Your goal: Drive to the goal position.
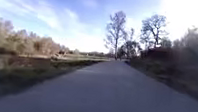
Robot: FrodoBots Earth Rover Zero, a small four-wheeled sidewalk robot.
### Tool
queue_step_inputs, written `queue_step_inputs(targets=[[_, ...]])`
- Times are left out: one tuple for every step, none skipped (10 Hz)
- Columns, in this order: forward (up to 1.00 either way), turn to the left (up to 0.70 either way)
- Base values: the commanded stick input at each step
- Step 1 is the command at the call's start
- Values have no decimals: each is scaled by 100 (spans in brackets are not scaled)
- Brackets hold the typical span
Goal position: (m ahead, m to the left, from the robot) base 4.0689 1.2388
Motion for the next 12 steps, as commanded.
queue_step_inputs(targets=[[100, -4], [100, -3], [100, -1], [100, 0], [100, 0], [100, 0], [100, 0], [100, 1], [100, 2], [100, 0], [100, 0], [100, 0]])
